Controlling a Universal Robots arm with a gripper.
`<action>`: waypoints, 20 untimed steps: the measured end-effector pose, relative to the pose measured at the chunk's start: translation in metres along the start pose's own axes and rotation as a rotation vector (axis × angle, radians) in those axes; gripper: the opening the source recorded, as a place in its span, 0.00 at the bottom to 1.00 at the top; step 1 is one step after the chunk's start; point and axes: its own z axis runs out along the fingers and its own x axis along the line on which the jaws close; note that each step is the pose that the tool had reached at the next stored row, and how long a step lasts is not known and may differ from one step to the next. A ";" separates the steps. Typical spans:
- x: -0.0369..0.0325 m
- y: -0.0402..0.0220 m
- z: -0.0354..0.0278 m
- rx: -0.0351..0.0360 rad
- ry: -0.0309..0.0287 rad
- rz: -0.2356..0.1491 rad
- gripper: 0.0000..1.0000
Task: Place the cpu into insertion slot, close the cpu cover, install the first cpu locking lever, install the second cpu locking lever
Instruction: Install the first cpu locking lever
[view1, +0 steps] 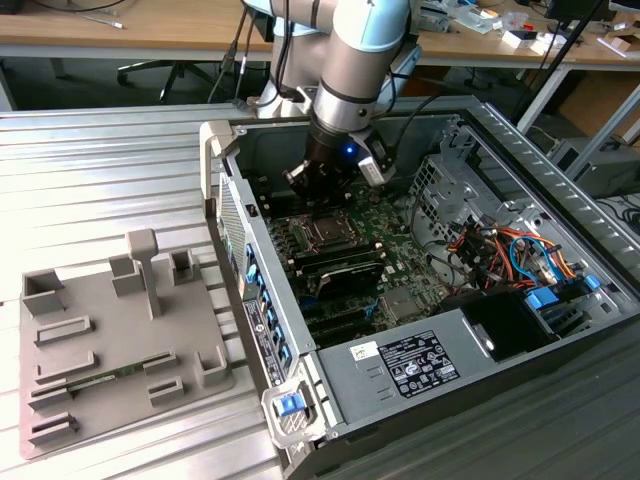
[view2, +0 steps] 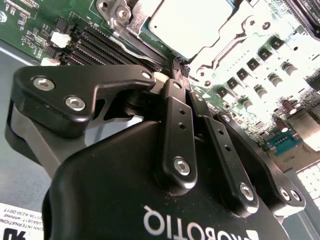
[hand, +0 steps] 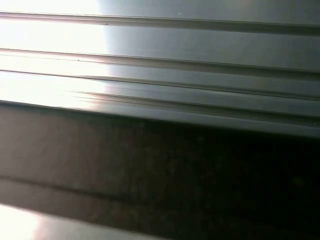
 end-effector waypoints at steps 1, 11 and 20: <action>-0.0007 -0.0001 0.0000 0.0000 -0.0001 0.000 0.11; -0.0119 -0.0014 -0.0001 -0.0001 -0.0002 -0.002 0.11; -0.0231 -0.0028 -0.0003 0.0002 0.0001 -0.003 0.11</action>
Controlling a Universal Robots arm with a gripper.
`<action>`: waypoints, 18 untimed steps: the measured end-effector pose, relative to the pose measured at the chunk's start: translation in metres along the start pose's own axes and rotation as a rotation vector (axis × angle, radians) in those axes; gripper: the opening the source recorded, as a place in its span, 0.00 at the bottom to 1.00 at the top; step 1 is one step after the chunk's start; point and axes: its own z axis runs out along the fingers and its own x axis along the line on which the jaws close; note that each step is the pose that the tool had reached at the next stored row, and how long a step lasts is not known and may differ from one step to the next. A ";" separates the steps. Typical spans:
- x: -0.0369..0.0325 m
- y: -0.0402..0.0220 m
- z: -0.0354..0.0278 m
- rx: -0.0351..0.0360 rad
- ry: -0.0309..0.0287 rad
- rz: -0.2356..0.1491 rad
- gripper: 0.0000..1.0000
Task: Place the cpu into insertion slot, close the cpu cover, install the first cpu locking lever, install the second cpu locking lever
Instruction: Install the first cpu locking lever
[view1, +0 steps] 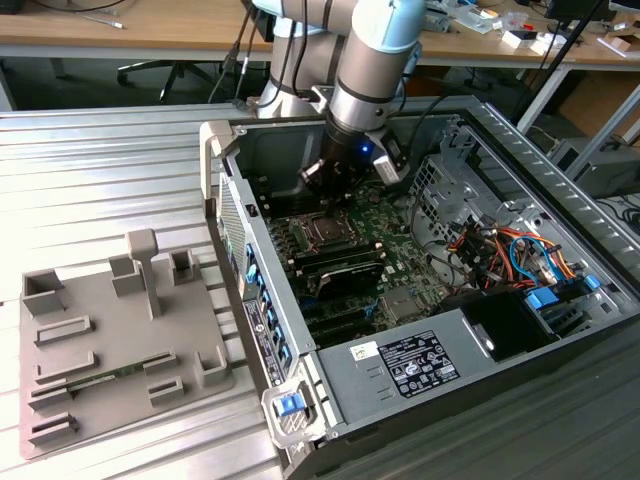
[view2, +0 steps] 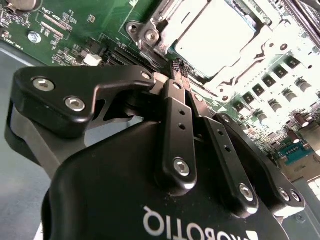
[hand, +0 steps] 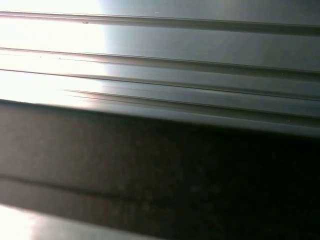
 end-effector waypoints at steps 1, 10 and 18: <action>-0.0008 -0.0001 0.0000 0.0000 -0.0001 0.000 0.11; -0.0042 -0.0006 0.0000 -0.0003 -0.0003 0.000 0.11; -0.0038 -0.0037 0.0000 -0.0002 -0.0003 0.000 0.11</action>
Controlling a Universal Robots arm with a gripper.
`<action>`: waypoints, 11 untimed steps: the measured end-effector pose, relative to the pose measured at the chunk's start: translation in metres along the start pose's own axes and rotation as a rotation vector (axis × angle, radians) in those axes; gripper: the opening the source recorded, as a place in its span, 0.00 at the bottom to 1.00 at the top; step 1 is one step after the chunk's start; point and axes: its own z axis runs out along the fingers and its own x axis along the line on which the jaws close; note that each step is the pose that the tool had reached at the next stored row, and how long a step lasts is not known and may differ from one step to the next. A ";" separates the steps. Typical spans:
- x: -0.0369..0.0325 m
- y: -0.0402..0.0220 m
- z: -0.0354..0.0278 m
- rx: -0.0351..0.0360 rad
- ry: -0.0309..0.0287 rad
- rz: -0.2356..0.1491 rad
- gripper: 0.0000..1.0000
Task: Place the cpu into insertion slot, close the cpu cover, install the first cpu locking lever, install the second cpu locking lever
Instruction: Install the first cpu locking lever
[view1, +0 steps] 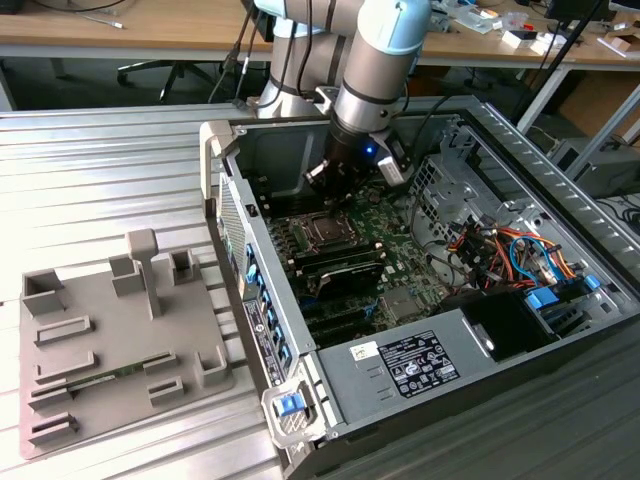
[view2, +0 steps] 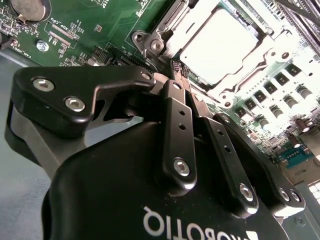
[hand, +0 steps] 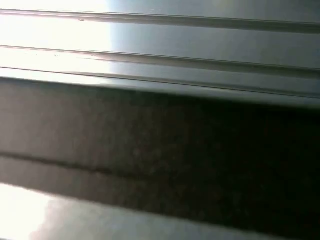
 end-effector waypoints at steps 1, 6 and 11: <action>0.0000 -0.0002 0.0001 0.0000 0.0000 0.000 0.11; -0.0005 -0.0005 0.0005 0.0035 0.0006 0.000 0.11; -0.0019 -0.0007 0.0013 0.0144 0.0020 0.000 0.11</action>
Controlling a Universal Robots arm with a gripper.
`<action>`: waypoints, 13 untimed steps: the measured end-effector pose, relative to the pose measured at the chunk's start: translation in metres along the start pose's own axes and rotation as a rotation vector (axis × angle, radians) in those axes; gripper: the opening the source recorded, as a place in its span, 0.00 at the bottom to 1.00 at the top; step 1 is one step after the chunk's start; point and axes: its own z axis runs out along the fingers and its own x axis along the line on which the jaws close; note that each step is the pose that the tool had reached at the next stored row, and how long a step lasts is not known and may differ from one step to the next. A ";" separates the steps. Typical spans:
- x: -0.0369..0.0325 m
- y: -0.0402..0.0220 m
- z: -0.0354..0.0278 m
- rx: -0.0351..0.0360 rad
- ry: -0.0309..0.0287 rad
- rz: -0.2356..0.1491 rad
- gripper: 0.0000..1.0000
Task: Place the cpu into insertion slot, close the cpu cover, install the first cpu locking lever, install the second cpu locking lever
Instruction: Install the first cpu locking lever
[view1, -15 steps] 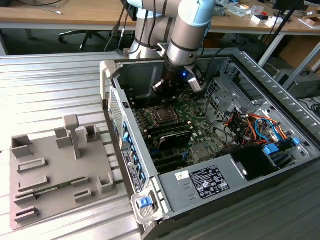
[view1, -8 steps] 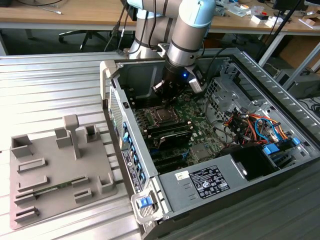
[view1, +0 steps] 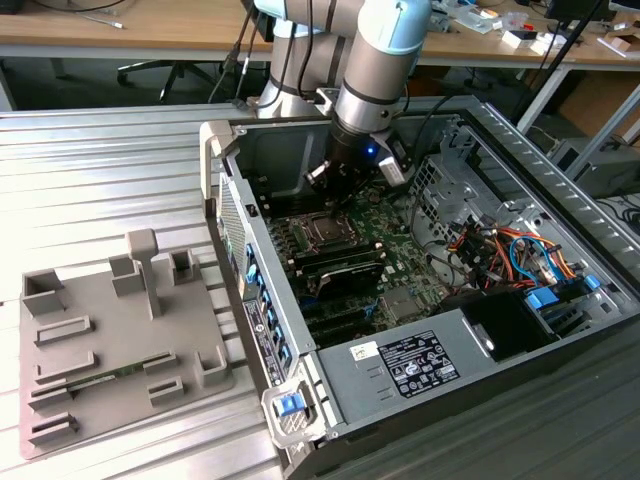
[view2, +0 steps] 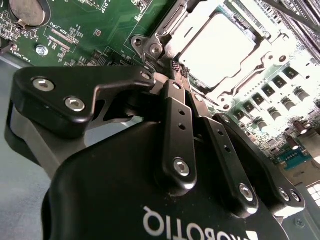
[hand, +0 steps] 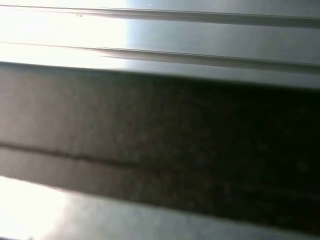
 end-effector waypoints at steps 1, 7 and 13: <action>-0.0004 0.0000 0.0001 0.0021 0.0003 0.000 0.11; -0.0028 -0.0002 0.0005 0.0120 0.0042 0.000 0.11; -0.0043 -0.0007 -0.0057 0.0163 0.0018 0.000 0.11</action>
